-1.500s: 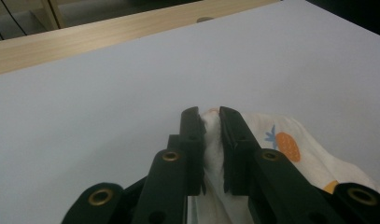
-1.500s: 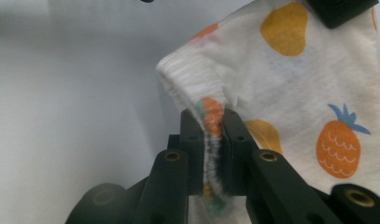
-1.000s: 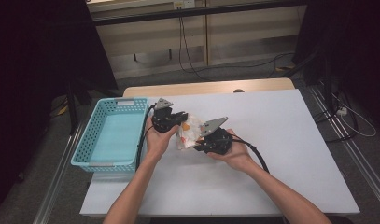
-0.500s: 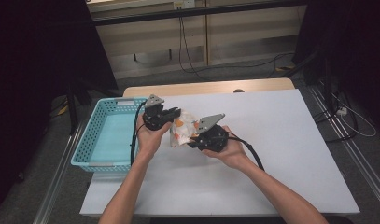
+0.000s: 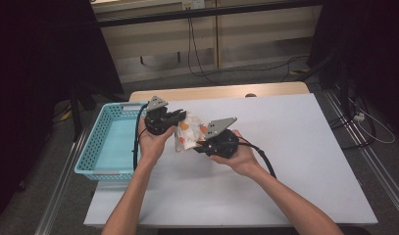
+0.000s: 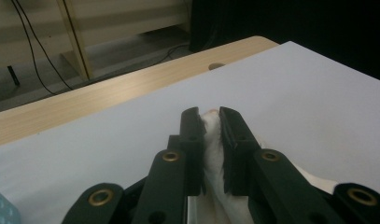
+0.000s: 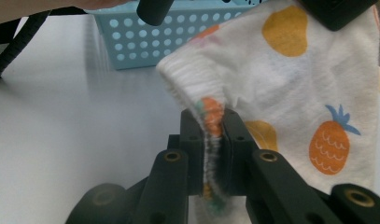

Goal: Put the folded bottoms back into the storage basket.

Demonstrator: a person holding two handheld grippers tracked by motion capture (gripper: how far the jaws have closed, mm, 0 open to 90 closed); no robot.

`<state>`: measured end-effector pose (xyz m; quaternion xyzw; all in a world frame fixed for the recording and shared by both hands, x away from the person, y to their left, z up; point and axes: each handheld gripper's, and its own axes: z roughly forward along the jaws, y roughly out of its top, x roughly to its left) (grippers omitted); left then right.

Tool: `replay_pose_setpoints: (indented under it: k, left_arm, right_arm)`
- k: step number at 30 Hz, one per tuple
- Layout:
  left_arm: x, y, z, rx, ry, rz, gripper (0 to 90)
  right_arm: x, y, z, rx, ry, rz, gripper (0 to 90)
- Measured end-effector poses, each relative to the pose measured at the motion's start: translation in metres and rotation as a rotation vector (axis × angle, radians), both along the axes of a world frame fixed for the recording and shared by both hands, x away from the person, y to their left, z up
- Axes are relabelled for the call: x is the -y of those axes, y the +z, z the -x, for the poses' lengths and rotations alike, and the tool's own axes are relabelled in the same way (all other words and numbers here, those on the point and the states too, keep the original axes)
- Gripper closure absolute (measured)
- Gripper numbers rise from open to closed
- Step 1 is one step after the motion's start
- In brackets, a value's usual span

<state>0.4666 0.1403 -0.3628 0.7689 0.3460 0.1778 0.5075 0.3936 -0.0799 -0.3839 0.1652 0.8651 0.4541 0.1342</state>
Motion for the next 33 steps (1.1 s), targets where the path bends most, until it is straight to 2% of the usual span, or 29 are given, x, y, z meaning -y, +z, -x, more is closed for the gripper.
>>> replay_pose_setpoints:
  k: [3, 10, 14, 28, 31, 33]
  left_arm:
    - [-0.003, 0.003, 0.000, 0.001, 0.000, -0.007, 80.7]
    - [-0.014, 0.010, 0.000, 0.006, 0.007, 0.013, 80.7]
    - [-0.019, 0.014, 0.001, -0.011, 0.028, 0.013, 80.6]
    - [-0.042, 0.027, 0.003, 0.014, 0.047, 0.044, 80.7]
    - [-0.046, 0.027, 0.003, 0.007, 0.040, 0.053, 80.7]
    - [-0.047, 0.027, 0.003, 0.006, 0.047, 0.043, 80.7]
  right_arm:
    - [-0.004, 0.001, -0.001, 0.001, 0.007, 0.001, 81.8]
    - [-0.012, 0.007, -0.003, 0.003, 0.021, -0.018, 81.8]
    - [-0.018, 0.012, -0.004, 0.010, 0.030, -0.021, 81.8]
    - [-0.039, 0.023, -0.006, 0.024, 0.062, -0.050, 81.8]
    - [-0.041, 0.023, -0.006, 0.015, 0.069, -0.062, 81.8]
    - [-0.043, 0.020, -0.008, 0.009, 0.071, -0.060, 81.8]
